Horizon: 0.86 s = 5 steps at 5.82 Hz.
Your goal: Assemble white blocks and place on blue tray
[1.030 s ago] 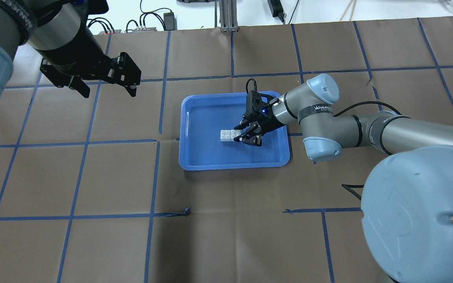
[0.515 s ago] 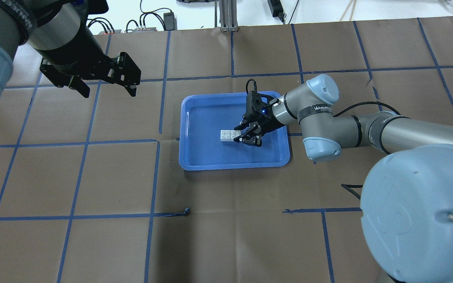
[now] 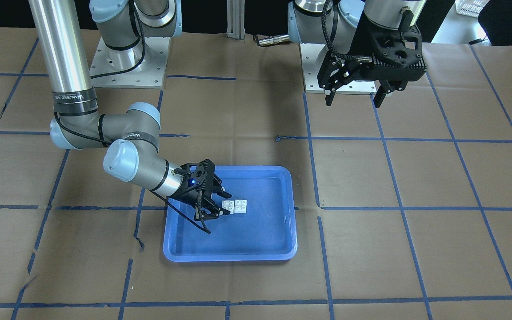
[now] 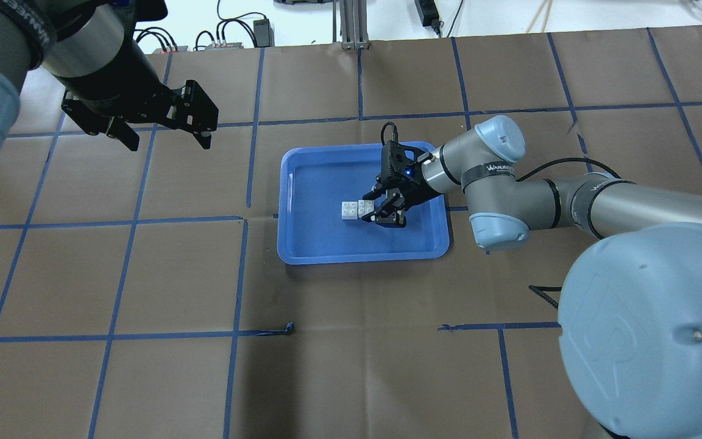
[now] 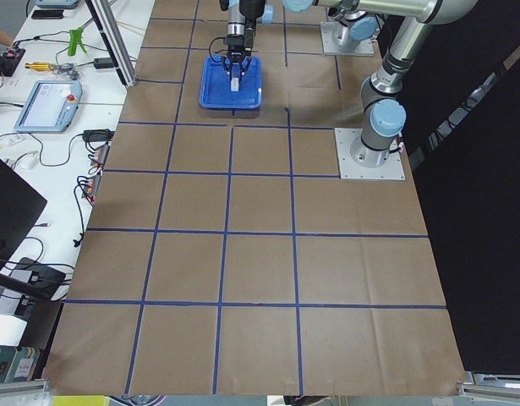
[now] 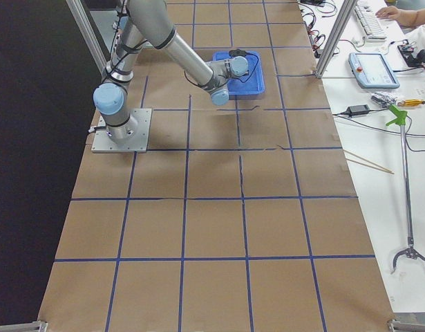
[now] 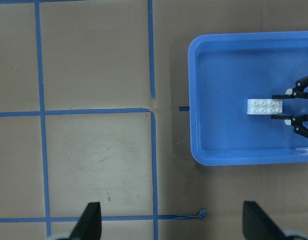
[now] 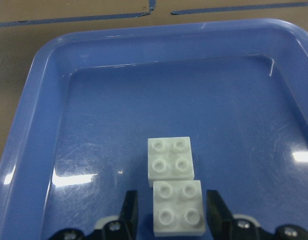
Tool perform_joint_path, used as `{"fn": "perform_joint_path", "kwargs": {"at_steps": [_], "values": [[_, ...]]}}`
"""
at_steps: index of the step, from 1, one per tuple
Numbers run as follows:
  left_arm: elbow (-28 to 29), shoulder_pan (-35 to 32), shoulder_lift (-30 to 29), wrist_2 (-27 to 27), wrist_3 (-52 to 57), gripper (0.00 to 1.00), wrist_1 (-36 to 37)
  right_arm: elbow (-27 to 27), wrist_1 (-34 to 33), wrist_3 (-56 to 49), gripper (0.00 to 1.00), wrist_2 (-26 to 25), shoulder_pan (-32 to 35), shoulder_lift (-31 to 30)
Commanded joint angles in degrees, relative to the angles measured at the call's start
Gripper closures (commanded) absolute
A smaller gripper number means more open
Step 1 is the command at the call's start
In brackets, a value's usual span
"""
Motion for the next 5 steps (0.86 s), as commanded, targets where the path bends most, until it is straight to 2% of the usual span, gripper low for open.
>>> {"fn": "perform_joint_path", "kwargs": {"at_steps": [1, 3, 4, 5], "values": [[0.00, 0.02, 0.00, -0.01, -0.01, 0.00, 0.01, 0.00, 0.10, 0.00, 0.01, 0.03, 0.00, 0.00], [0.00, 0.02, 0.00, -0.01, -0.10, 0.00, 0.01, -0.70, 0.36, 3.31, 0.00, -1.71, -0.17, -1.31], [0.00, 0.02, 0.00, -0.01, -0.10, 0.00, 0.01, -0.96, 1.06, 7.34, 0.00, -7.21, -0.61, -3.40], [0.00, 0.02, 0.00, -0.01, -0.10, 0.00, 0.01, -1.23, 4.72, 9.39, 0.00, -11.44, -0.88, -6.12]]}}
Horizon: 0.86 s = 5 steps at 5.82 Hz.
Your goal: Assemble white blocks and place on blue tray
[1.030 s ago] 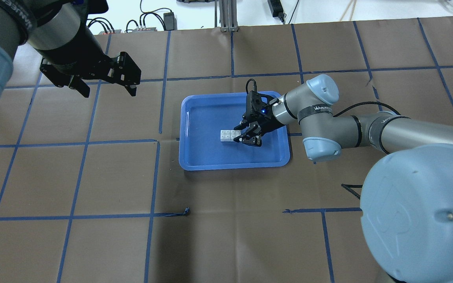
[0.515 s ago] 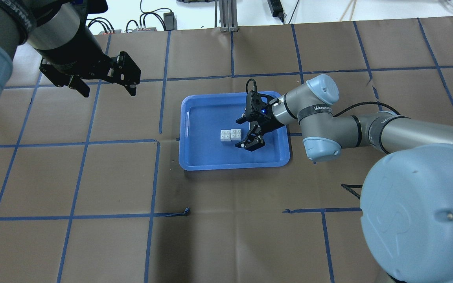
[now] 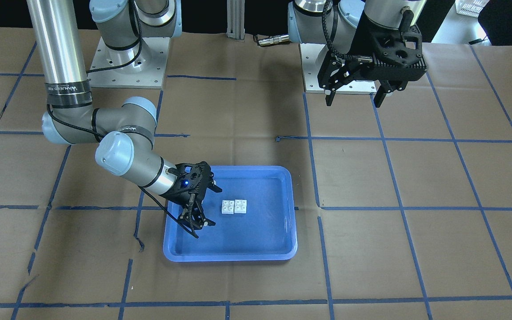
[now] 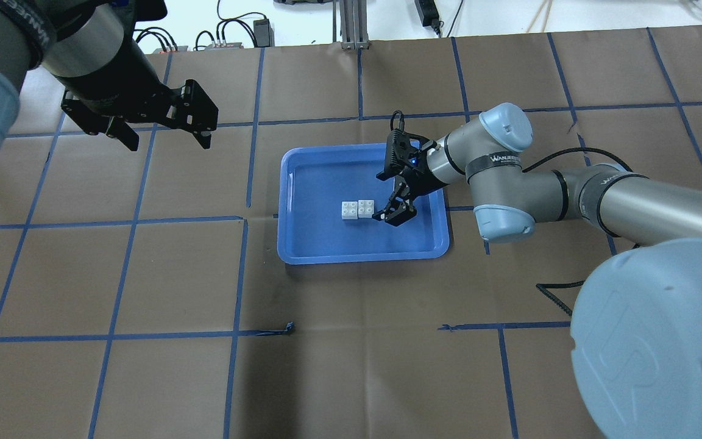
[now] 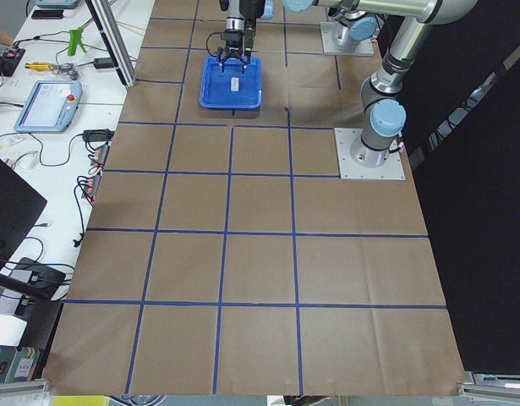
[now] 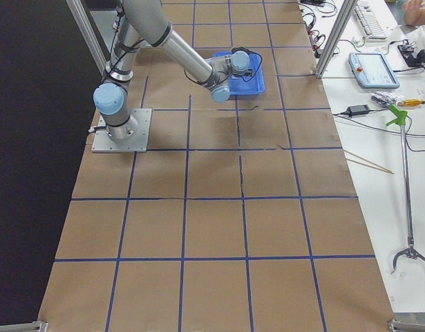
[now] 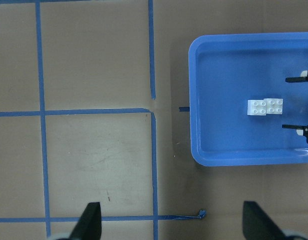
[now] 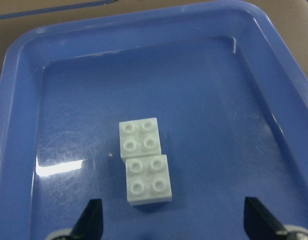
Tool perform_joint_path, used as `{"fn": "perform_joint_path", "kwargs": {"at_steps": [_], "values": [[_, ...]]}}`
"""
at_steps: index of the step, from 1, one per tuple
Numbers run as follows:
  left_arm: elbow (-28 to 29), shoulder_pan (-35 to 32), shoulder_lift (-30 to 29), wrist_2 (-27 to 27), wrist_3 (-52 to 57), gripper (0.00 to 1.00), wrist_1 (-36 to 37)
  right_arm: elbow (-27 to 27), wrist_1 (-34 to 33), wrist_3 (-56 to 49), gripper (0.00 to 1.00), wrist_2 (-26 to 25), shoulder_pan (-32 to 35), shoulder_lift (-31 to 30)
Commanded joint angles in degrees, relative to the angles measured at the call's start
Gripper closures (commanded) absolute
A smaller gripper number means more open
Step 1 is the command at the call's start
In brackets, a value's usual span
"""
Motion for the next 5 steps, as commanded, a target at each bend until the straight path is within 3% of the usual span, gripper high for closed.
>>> {"fn": "perform_joint_path", "kwargs": {"at_steps": [1, 3, 5], "values": [[0.00, 0.00, 0.01, 0.00, 0.00, 0.00, 0.00, -1.75, 11.12, 2.97, 0.00, -8.82, -1.16, -5.90], [0.00, 0.00, 0.01, 0.00, 0.08, 0.00, 0.00, -9.89, 31.07, 20.36, 0.00, -20.41, -3.62, -12.06], [0.00, -0.09, -0.08, -0.09, -0.35, 0.00, 0.09, -17.72, 44.18, 45.40, 0.00, -31.05, -4.24, -12.96]]}}
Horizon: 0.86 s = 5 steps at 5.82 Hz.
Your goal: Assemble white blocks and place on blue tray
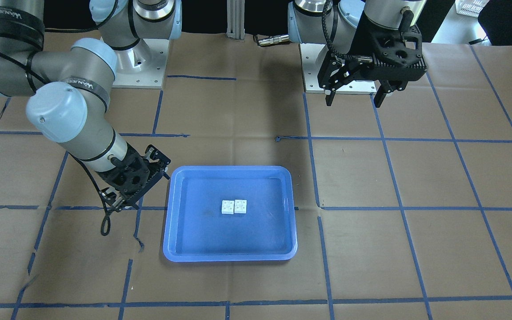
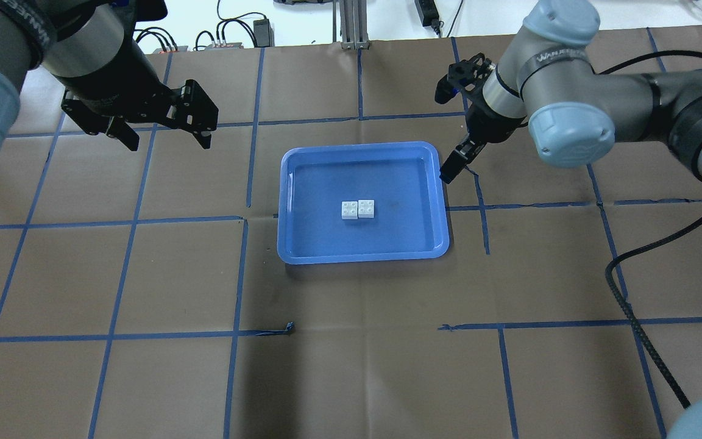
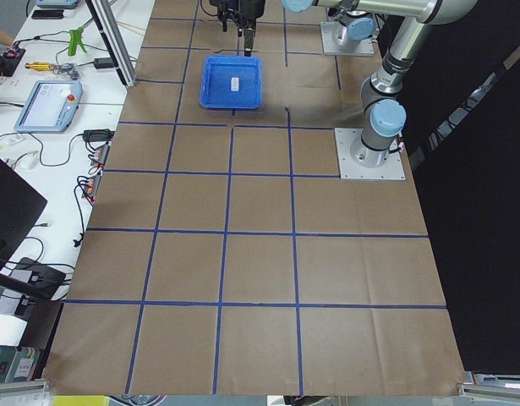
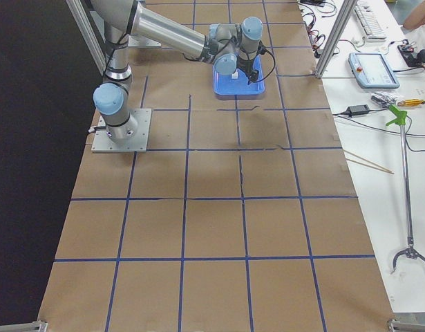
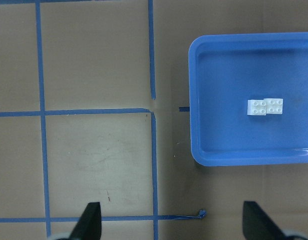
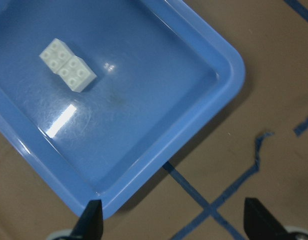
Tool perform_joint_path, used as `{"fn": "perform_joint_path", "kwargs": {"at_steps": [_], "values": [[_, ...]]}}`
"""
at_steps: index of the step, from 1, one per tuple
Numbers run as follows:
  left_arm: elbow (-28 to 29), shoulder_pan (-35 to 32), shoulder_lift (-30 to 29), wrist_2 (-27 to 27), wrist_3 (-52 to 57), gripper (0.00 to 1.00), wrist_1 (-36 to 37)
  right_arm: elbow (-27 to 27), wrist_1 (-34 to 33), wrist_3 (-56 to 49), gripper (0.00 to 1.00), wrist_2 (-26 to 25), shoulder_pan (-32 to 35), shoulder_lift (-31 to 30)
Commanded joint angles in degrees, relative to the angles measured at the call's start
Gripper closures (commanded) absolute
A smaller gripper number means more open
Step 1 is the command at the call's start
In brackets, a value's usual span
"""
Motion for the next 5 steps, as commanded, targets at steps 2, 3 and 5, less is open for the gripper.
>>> {"fn": "perform_joint_path", "kwargs": {"at_steps": [2, 3, 5], "values": [[0.00, 0.02, -0.06, -0.06, -0.22, 0.00, 0.06, -10.13, 23.96, 34.41, 0.00, -11.21, -1.22, -6.05], [0.00, 0.02, -0.06, -0.06, -0.22, 0.00, 0.06, -10.76, 26.55, 35.55, 0.00, -11.87, -1.49, -9.83], [0.00, 0.02, -0.06, -0.06, -0.13, 0.00, 0.06, -12.16, 28.59, 39.57, 0.00, -11.01, -1.05, -13.38]]}}
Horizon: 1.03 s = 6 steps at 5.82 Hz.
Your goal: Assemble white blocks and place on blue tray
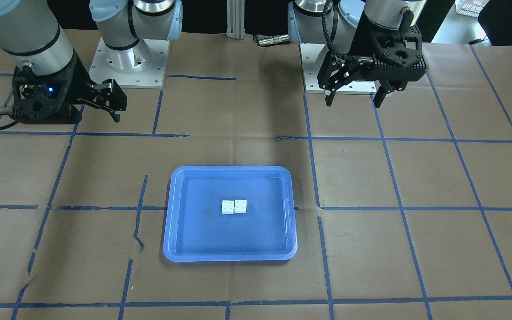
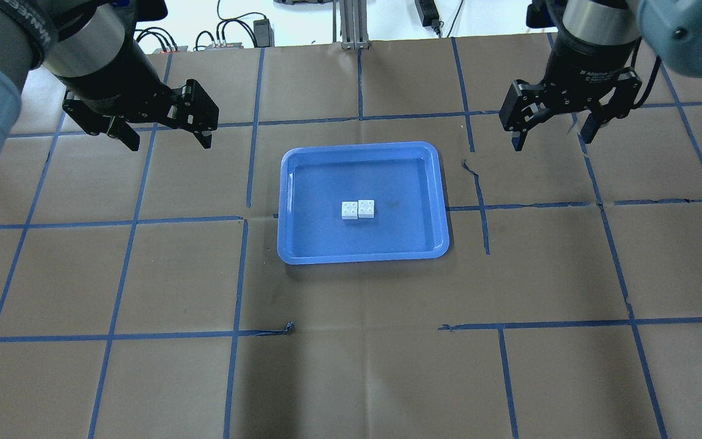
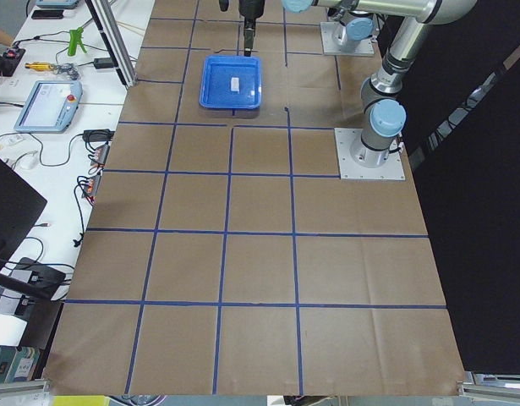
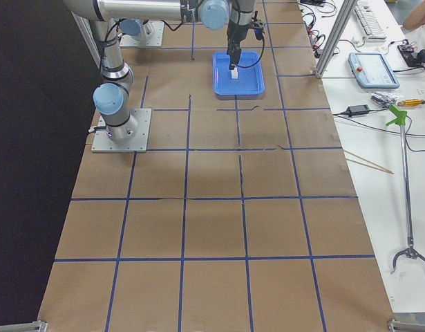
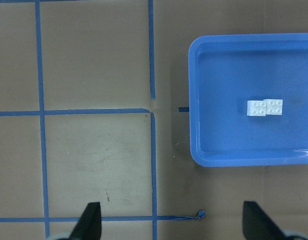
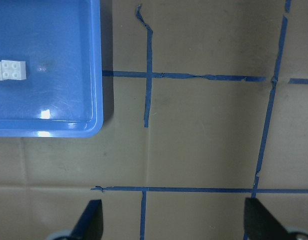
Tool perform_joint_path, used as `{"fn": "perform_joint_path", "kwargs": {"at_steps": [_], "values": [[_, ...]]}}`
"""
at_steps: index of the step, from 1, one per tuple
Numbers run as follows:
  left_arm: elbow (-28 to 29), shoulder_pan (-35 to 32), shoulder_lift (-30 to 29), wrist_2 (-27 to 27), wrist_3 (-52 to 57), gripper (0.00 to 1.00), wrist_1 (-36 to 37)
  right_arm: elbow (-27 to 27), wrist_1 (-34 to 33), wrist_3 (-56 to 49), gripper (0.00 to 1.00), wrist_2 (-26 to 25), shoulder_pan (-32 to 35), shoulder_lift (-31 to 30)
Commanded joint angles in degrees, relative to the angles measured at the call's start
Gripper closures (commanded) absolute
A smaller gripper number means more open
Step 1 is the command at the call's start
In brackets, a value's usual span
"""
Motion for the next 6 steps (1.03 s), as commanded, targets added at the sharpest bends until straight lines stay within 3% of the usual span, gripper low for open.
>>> {"fn": "perform_joint_path", "kwargs": {"at_steps": [1, 2, 6], "values": [[0.00, 0.00, 0.00, 0.00, 0.06, 0.00, 0.00, -1.36, 0.99, 3.05, 0.00, 0.94, 0.16, -0.79], [0.00, 0.00, 0.00, 0.00, 0.06, 0.00, 0.00, -1.80, 0.82, 3.14, 0.00, 2.86, 0.16, -0.27], [0.00, 0.00, 0.00, 0.00, -0.03, 0.00, 0.00, -1.72, 0.81, 3.23, 0.00, 2.09, 0.16, -0.17]]}}
